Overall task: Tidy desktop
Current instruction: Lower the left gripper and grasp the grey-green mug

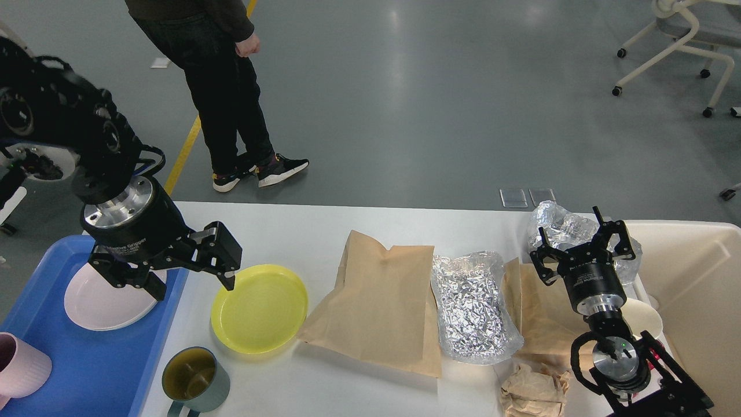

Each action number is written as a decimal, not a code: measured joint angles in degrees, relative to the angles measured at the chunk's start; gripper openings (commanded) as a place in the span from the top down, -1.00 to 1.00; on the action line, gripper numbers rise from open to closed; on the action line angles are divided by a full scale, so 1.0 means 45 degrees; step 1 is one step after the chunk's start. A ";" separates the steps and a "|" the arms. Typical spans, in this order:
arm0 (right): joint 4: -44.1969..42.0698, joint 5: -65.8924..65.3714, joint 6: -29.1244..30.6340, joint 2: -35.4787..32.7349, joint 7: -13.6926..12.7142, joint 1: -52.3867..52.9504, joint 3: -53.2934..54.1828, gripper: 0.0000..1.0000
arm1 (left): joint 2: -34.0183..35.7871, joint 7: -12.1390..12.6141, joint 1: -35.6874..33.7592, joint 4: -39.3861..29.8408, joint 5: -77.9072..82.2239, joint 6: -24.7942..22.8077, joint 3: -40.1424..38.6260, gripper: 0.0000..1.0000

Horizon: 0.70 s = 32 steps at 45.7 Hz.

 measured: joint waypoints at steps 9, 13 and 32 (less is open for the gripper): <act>0.0000 -0.0001 0.0000 0.0000 0.0000 0.0000 0.0002 -1.00 | 0.0754 0.0015 0.3336 0.0344 0.2071 0.2706 -0.0483 -0.86; 0.0000 -0.0001 0.0000 -0.0001 0.0000 -0.0001 0.0002 -1.00 | 0.0647 0.0036 0.4767 0.0596 0.2226 0.3687 -0.0517 -0.86; -0.0004 0.0000 0.0000 0.0000 0.0000 0.0000 -0.0001 -1.00 | 0.0316 0.0051 0.7035 0.0860 0.2102 0.5463 -0.0151 -0.85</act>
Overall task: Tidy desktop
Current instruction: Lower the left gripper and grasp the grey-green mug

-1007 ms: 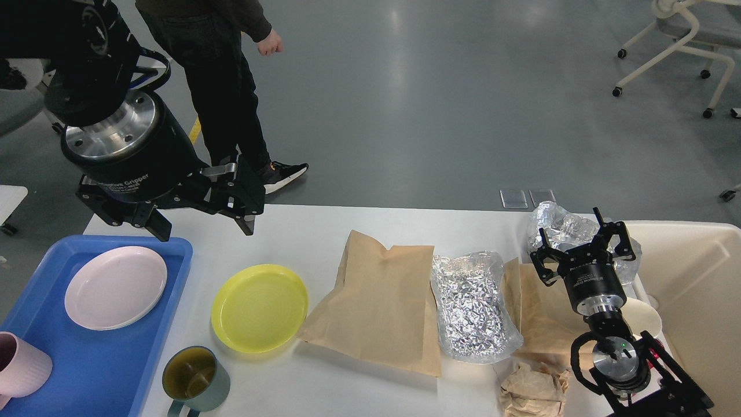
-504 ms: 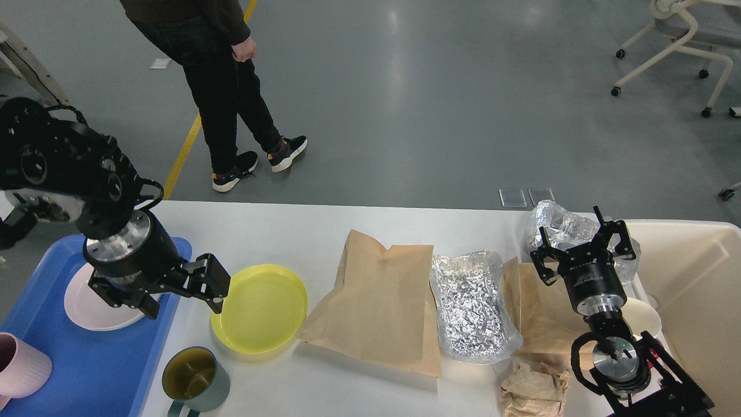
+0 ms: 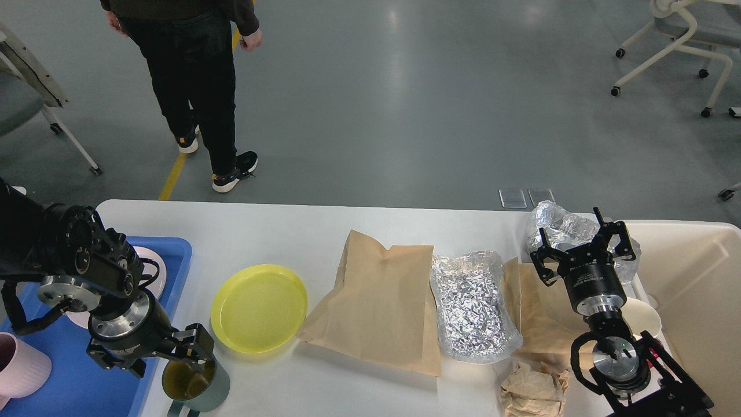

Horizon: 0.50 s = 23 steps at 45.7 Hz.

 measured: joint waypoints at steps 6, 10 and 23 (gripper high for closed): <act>0.0000 0.0000 0.0000 0.0000 0.0000 0.0000 0.0000 -1.00 | 0.0104 0.0005 0.0543 0.0265 -0.0038 0.0777 0.0401 -0.85; 0.0000 0.0000 0.0000 0.0000 0.0000 0.0000 0.0000 -1.00 | 0.0118 0.0008 0.0895 0.0430 -0.0058 0.1015 0.0560 -0.85; 0.0000 0.0000 0.0000 0.0000 0.0000 0.0000 0.0000 -1.00 | 0.0147 0.0003 0.2534 0.1205 -0.0146 0.2482 0.0148 -0.85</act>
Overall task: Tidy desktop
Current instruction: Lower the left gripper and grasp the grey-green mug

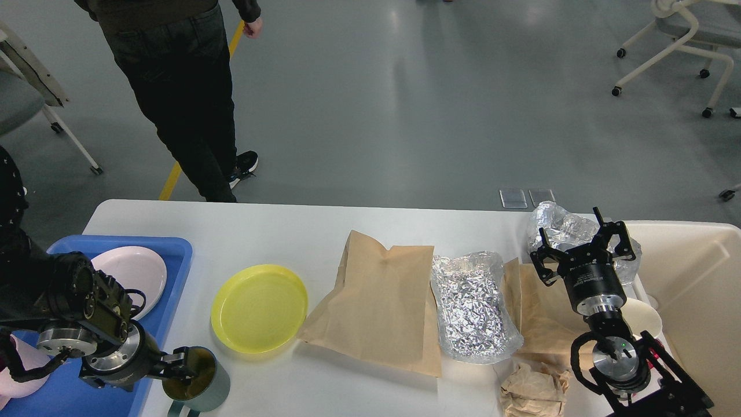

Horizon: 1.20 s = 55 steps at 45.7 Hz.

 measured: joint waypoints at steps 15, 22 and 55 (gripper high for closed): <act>0.0000 0.0000 0.0000 0.0000 0.0000 0.0000 0.0001 -1.00 | 0.0210 -0.0022 0.0916 0.0844 -0.0021 0.0051 -0.0829 -0.35; 0.0000 0.0000 0.0000 0.0000 0.0000 0.0000 0.0002 -1.00 | 0.0233 -0.0019 0.1018 0.0873 -0.0017 0.0076 -0.0904 0.21; -0.0007 0.0000 0.0000 0.0000 0.0000 0.0000 0.0002 -1.00 | 0.0515 0.0059 0.0931 0.0856 0.0034 -0.0464 -0.0950 1.00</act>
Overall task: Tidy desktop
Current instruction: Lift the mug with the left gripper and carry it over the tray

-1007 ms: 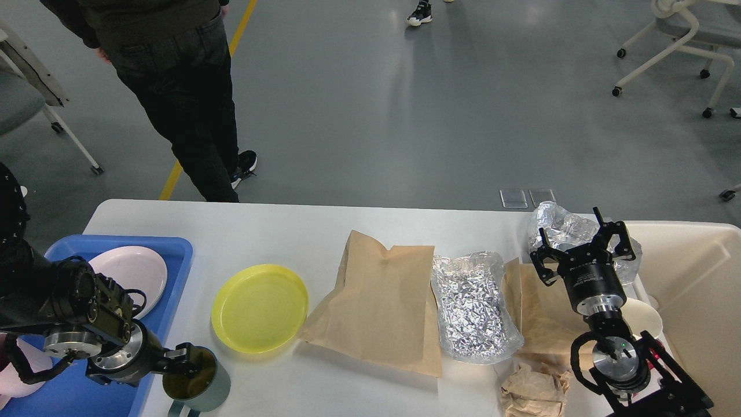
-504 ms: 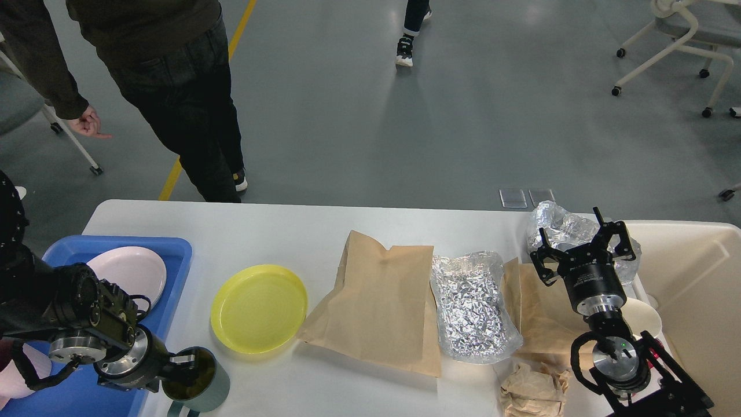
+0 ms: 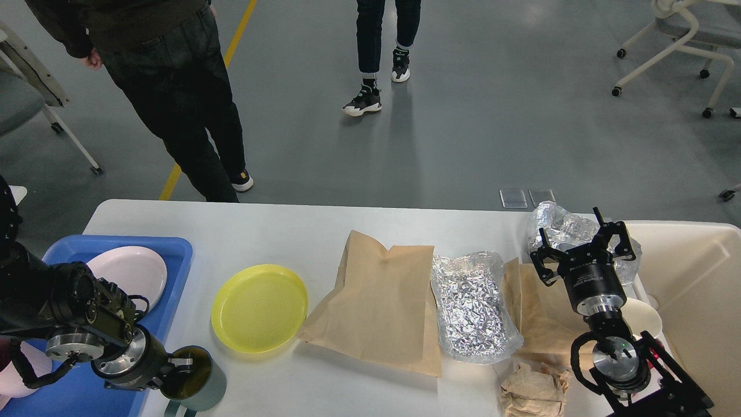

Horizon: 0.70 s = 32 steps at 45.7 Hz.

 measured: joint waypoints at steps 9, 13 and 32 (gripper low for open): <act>0.0000 0.0000 0.0000 0.0000 0.0000 0.0000 0.0000 -1.00 | 0.0192 -0.0014 -0.0628 -0.0189 0.0011 -0.0780 0.0081 1.00; 0.0000 0.0000 0.0000 0.0000 0.0000 0.0000 0.0000 -1.00 | 0.0354 -0.0017 -0.1741 -0.0437 0.0011 -0.2052 0.0216 1.00; 0.0000 0.0000 0.0000 0.0000 0.0000 0.0000 -0.0001 -1.00 | 0.0384 -0.0030 -1.0212 -0.2831 -0.0048 -0.7610 0.1388 1.00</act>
